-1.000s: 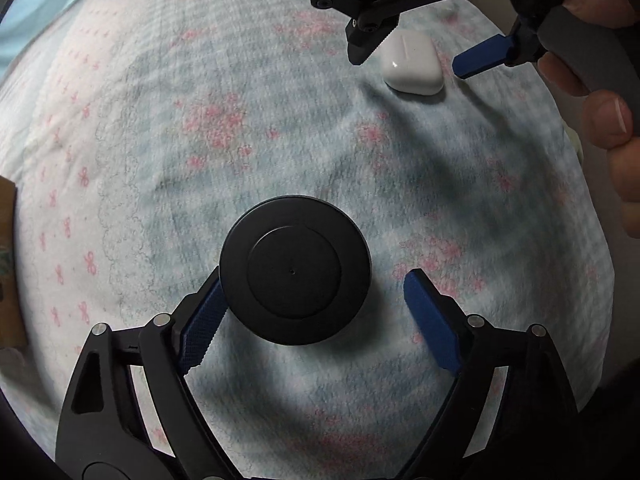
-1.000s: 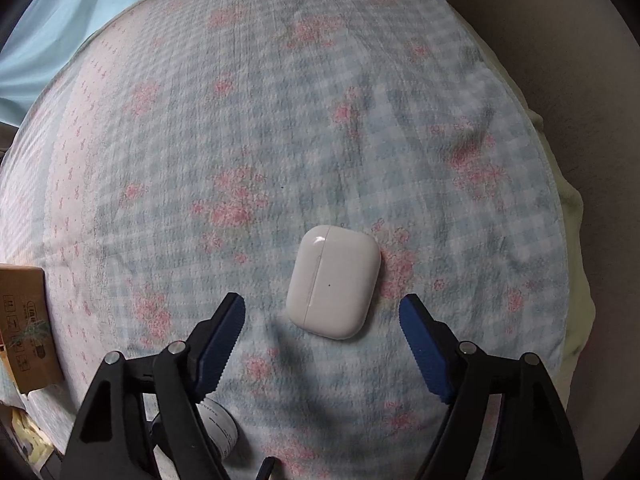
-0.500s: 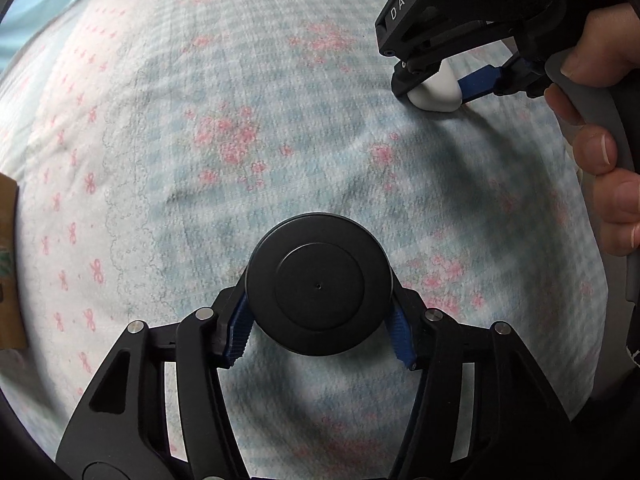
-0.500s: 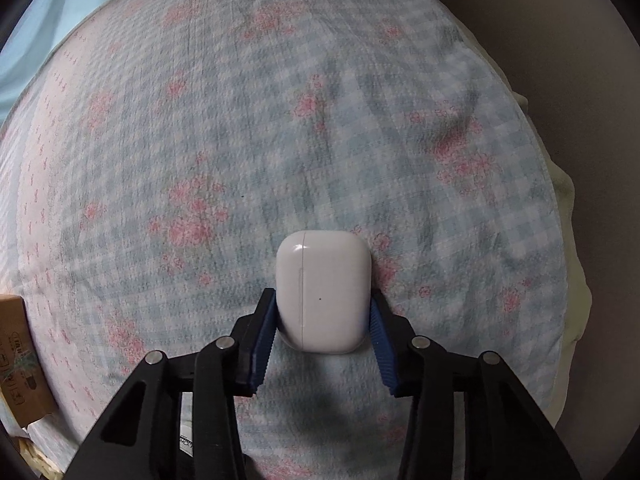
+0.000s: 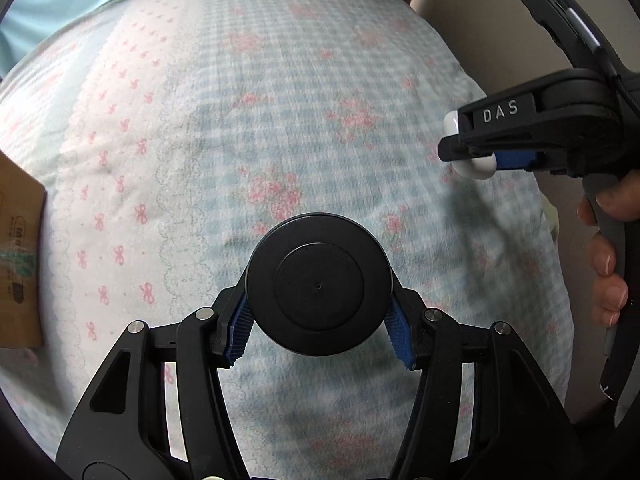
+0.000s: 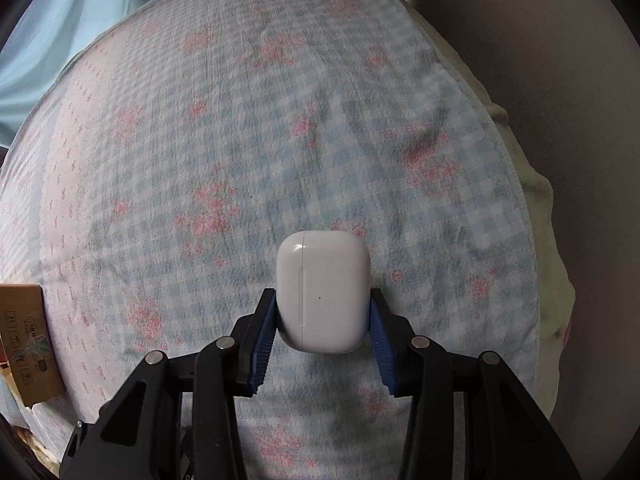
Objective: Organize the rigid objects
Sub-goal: 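Carry the black jar with the left tool while the right tool carries the earbud case to the box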
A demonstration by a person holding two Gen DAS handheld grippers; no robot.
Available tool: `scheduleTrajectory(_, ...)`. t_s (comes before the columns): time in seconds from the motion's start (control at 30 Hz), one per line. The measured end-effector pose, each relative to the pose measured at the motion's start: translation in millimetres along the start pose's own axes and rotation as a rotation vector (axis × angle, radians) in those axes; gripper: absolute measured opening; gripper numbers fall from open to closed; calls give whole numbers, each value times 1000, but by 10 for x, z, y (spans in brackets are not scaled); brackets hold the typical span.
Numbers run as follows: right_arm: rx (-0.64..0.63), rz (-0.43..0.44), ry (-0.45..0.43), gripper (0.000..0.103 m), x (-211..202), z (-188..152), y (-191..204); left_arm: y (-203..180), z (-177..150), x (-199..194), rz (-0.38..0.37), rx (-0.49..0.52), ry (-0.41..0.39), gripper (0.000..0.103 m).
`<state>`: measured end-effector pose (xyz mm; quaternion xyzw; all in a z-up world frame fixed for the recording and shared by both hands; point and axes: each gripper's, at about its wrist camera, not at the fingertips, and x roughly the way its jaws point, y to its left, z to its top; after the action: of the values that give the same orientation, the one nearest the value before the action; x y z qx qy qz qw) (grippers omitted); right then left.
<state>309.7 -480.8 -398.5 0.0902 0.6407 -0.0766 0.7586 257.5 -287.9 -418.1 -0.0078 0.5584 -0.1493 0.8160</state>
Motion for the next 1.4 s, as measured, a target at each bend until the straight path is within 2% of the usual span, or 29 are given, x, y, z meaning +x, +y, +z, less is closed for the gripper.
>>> scheduleTrajectory(0.13, 3, 11, -38, 41, -300, -57, 13, 85, 35, -289, -1, -2, -49, 53)
scheduleTrajectory(0.3, -41, 2, -101, 41, -765, -202, 361, 246, 49, -815, -5, -3, -127, 53)
scheduleTrajectory(0.4, -63, 13, -132, 41, -1052, -317, 681, 446, 125, -1141, 4, 6, -166, 53)
scheduleTrajectory(0.67, -129, 70, -210, 41, -1628, -577, 1712, 1278, 173, -2059, 38, 26, -259, 53)
scheduleTrajectory(0.9, -166, 142, -233, 41, -1983, -825, 2665, 2249, 48, -2699, 97, 14, -271, 53)
scheduleTrajectory(1.07, -188, 179, -229, 41, -2133, -1011, 3335, 2959, -94, -3026, 123, 21, -249, 53)
scheduleTrajectory(1.23, -184, 194, -206, 41, -2099, -1210, 3839, 3539, -243, -3170, 119, 12, -240, 53)
scheduleTrajectory(1.4, -166, 213, -161, 41, -1886, -1351, 4216, 3851, -347, -2998, 108, 39, -199, 53)
